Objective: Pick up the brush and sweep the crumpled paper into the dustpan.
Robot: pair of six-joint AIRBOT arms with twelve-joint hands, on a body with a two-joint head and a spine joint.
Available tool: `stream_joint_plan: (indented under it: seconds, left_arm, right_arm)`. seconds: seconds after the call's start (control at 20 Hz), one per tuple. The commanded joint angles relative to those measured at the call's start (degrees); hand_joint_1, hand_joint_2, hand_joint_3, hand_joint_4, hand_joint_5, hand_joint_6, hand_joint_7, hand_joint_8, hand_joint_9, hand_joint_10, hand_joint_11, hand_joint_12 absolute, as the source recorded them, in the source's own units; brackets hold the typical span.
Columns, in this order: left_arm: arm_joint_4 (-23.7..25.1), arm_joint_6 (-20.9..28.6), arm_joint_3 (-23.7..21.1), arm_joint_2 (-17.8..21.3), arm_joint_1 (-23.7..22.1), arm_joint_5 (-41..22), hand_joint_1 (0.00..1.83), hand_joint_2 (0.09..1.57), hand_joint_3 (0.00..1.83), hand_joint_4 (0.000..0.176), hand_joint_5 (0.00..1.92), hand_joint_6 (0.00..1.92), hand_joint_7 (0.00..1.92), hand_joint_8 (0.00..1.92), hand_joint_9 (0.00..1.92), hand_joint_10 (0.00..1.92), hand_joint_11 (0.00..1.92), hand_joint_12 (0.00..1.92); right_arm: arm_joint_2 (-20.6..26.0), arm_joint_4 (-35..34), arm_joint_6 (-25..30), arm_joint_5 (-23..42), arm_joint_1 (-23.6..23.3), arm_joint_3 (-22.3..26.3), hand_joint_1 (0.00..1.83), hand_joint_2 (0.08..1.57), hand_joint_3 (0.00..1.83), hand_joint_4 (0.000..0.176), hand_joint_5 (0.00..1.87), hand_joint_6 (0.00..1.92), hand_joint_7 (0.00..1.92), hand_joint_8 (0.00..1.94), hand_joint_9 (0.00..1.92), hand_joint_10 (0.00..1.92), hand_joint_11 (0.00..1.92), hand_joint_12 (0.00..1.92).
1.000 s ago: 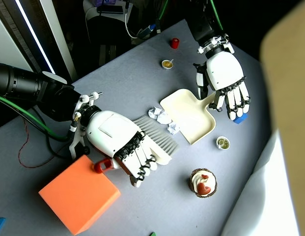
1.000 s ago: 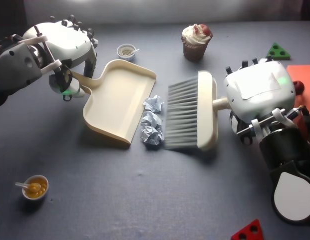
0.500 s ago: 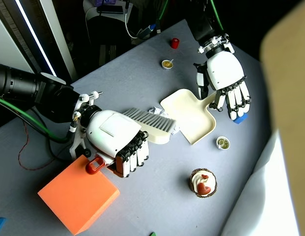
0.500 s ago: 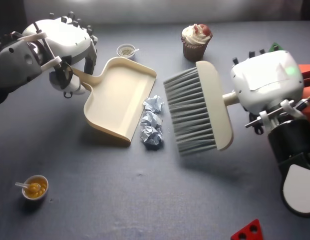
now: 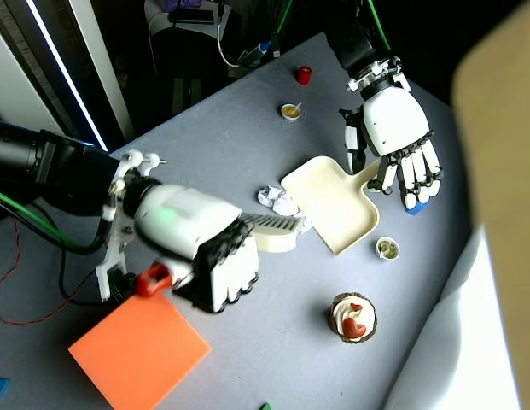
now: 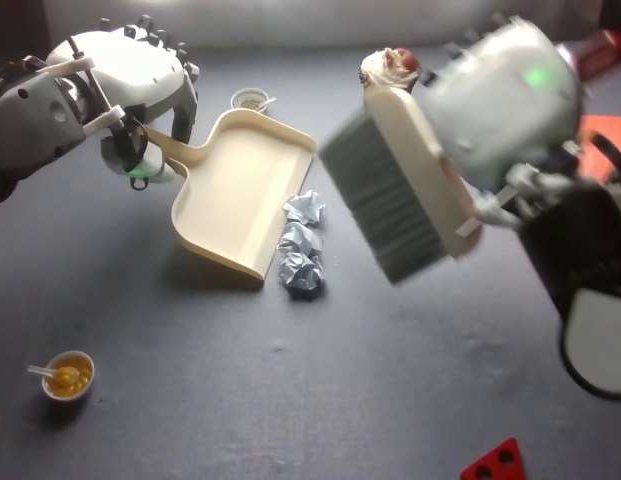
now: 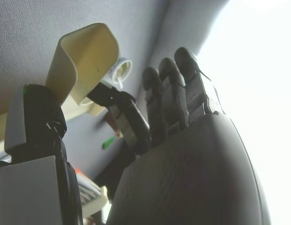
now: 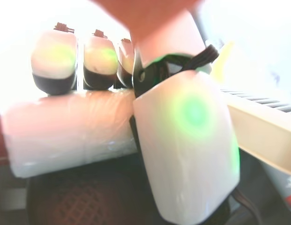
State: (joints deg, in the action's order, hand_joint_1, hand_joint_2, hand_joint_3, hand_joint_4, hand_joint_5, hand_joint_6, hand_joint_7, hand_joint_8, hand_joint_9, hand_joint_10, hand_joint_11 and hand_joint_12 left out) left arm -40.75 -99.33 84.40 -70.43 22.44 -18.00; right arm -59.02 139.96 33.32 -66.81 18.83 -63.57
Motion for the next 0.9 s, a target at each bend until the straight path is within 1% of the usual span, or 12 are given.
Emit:
stream_joint_plan:
  seconds: [0.0,0.1,0.15,0.2,0.25,0.3,0.35,0.45,0.55,0.6,0.7,0.85]
  left_arm:
    - [0.95,-0.27,0.39,0.99,-0.58,-5.55,1.12,1.09,0.00,0.000,1.05,0.87,0.31,0.00,0.23,0.01,0.01,0.45]
    - [0.86,-0.27,0.41,1.11,-0.57,-5.45,1.12,1.09,0.00,0.000,1.04,0.88,0.33,0.00,0.22,0.00,0.00,0.45]
    - [0.86,-0.27,0.45,1.16,-0.57,-5.34,1.12,1.09,0.00,0.000,1.03,0.89,0.32,0.00,0.22,0.00,0.00,0.45]
    - [0.89,-0.27,0.46,1.27,-0.57,-5.22,1.11,1.09,0.00,0.000,1.03,0.90,0.32,0.00,0.23,0.00,0.00,0.45]
    - [0.89,-0.27,0.43,1.37,-0.57,-5.18,1.11,1.09,0.00,0.000,1.04,0.89,0.31,0.00,0.21,0.00,0.00,0.44]
    - [0.89,-0.27,0.40,1.45,-0.57,-5.01,1.11,1.09,0.00,0.000,1.04,0.89,0.31,0.00,0.21,0.00,0.00,0.44]
    - [0.88,-0.27,0.40,1.46,-0.57,-4.94,1.10,1.09,0.00,0.000,1.04,0.88,0.31,0.00,0.21,0.00,0.00,0.42]
    - [0.85,-0.27,0.41,1.47,-0.57,-4.78,1.11,1.09,0.00,0.000,1.05,0.87,0.32,0.00,0.21,0.00,0.00,0.42]
    - [0.62,-0.27,0.37,1.47,-0.59,-4.79,1.12,1.09,0.00,0.000,1.05,0.86,0.33,0.00,0.24,0.00,0.03,0.46]
    - [0.59,-0.27,0.39,1.50,-0.63,-4.77,1.12,1.09,0.00,0.000,1.04,0.88,0.32,0.00,0.22,0.00,0.00,0.46]
    - [0.61,-0.27,0.42,1.62,-0.64,-4.70,1.11,1.10,0.00,0.000,1.03,0.90,0.31,0.00,0.22,0.00,0.00,0.47]
    - [0.60,-0.27,0.51,1.72,-0.64,-4.51,1.12,1.09,0.00,0.000,1.04,0.88,0.32,0.00,0.21,0.00,0.00,0.45]
  right_arm:
    - [0.41,2.72,-4.25,-0.49,-2.35,0.95,1.48,1.14,0.00,0.000,1.13,1.92,1.19,1.94,1.24,1.92,1.31,1.92]
    - [0.47,0.80,-11.23,3.11,-4.31,2.44,1.48,1.13,0.00,0.000,1.14,1.92,1.19,1.94,1.25,1.92,1.31,1.92]
    - [0.46,-0.48,-15.85,4.73,-5.22,3.22,1.48,1.13,0.00,0.000,1.14,1.92,1.19,1.94,1.25,1.92,1.32,1.92]
    - [0.29,-4.53,-23.93,6.44,-6.44,4.34,1.48,1.13,0.00,0.000,1.14,1.92,1.19,1.94,1.26,1.92,1.32,1.92]
    - [0.11,-8.89,-29.34,7.09,-7.07,4.85,1.48,1.13,0.00,0.000,1.16,1.92,1.20,1.94,1.26,1.92,1.31,1.92]
    - [-0.18,-12.59,-33.30,7.17,-7.70,5.20,1.48,1.13,0.00,0.000,1.16,1.92,1.20,1.94,1.26,1.92,1.31,1.92]
    - [-0.48,-13.80,-35.40,6.51,-8.17,5.45,1.49,1.13,0.00,0.000,1.14,1.92,1.21,1.94,1.28,1.92,1.36,1.92]
    - [-0.68,-13.94,-37.51,4.90,-8.64,6.12,1.48,1.13,0.00,0.000,1.14,1.92,1.22,1.94,1.29,1.92,1.36,1.92]
    - [-1.01,-19.06,-42.21,1.70,-9.89,6.90,1.47,1.13,0.00,0.000,1.14,1.92,1.23,1.94,1.30,1.92,1.36,1.92]
    - [-1.44,-21.79,-45.38,-0.96,-10.21,7.05,1.48,1.13,0.00,0.000,1.16,1.92,1.24,1.94,1.30,1.92,1.34,1.92]
    - [-2.16,-24.60,-48.58,-3.43,-10.17,6.82,1.48,1.13,0.00,0.000,1.14,1.92,1.23,1.94,1.29,1.92,1.33,1.92]
    - [-2.49,-26.94,-49.67,-4.21,-9.77,6.45,1.47,1.12,0.00,0.000,1.15,1.92,1.25,1.94,1.33,1.92,1.36,1.92]
